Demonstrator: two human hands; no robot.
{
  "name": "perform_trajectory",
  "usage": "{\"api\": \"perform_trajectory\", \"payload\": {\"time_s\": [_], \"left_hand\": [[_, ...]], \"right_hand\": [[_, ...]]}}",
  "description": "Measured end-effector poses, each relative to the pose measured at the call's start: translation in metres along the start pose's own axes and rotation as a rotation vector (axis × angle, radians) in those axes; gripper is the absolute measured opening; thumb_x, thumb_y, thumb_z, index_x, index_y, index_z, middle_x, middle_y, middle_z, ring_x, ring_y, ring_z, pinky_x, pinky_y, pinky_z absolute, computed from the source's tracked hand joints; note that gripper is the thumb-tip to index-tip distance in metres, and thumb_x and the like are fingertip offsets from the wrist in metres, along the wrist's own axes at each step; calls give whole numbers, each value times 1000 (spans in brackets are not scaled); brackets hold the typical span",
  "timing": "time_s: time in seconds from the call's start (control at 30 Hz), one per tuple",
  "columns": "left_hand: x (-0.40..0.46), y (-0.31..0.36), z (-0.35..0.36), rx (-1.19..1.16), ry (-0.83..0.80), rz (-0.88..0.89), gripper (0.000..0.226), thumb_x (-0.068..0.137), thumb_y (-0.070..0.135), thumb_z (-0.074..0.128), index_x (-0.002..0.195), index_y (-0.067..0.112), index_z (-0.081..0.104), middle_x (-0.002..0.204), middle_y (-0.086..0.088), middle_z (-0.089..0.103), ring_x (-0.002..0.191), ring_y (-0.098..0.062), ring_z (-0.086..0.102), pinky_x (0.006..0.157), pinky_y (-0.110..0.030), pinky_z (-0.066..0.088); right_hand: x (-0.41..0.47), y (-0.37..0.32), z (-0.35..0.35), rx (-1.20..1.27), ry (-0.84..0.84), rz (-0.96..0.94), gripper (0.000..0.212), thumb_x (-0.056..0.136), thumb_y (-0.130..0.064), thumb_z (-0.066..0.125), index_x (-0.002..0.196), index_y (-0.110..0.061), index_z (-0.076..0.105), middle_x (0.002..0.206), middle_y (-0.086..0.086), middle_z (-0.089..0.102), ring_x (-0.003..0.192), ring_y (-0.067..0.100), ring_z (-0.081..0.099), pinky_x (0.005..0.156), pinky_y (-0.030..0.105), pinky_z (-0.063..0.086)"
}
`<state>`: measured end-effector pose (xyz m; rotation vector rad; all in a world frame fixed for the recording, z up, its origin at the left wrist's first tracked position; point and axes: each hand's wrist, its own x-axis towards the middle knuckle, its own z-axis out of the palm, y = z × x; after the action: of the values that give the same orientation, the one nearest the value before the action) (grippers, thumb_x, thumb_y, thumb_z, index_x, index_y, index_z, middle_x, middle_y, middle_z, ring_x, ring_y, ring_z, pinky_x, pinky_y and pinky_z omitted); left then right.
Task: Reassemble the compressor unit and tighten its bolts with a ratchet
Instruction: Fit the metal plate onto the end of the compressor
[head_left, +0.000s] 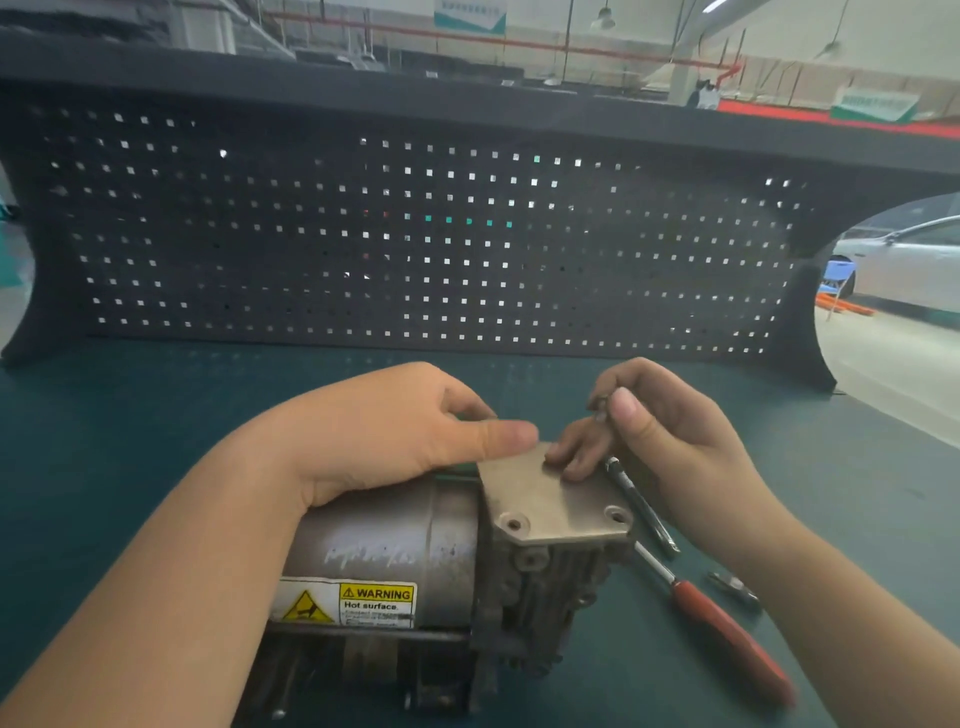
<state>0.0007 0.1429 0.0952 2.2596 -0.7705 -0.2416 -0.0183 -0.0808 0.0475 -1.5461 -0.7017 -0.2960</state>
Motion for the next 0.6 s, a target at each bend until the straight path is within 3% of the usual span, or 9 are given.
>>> {"api": "perform_trajectory", "payload": {"time_s": [0.03,0.17,0.4,0.53,0.6], "left_hand": [[0,-1,-2,-16,11,-6,54,58,69,65,98,34,74,47,24,39,42,4,38,56,-22,31],[0,-4,-4,-67,-7,7,39,60,58,74,94,40,73,50,10,34,47,-7,29,47,-21,23],[3,-4,1,-75,59,25,18,73,48,76,91,46,75,44,16,38,42,0,36,42,-8,26],[2,-2,1,-75,49,22,31,63,58,70,92,49,74,46,17,43,45,2,39,44,-9,28],[3,-2,2,-52,50,19,34,60,63,67,92,53,72,50,16,47,48,2,42,50,-14,31]], "right_hand": [[0,1,0,10,-4,-10,26,91,-34,48,93,-8,49,62,8,69,81,29,71,79,27,51],[-3,3,0,-29,-1,-77,24,93,-31,46,93,-7,48,66,8,70,83,31,70,80,29,51],[-9,-6,0,-143,7,-133,22,92,-27,46,91,-4,48,69,4,71,81,28,72,79,27,53],[-3,-26,0,-234,-36,-95,19,87,-30,55,89,-12,59,79,2,73,80,19,71,77,22,53],[2,-37,0,-258,-136,-71,16,85,-32,62,86,-17,65,81,-2,72,78,12,69,73,19,52]]}}
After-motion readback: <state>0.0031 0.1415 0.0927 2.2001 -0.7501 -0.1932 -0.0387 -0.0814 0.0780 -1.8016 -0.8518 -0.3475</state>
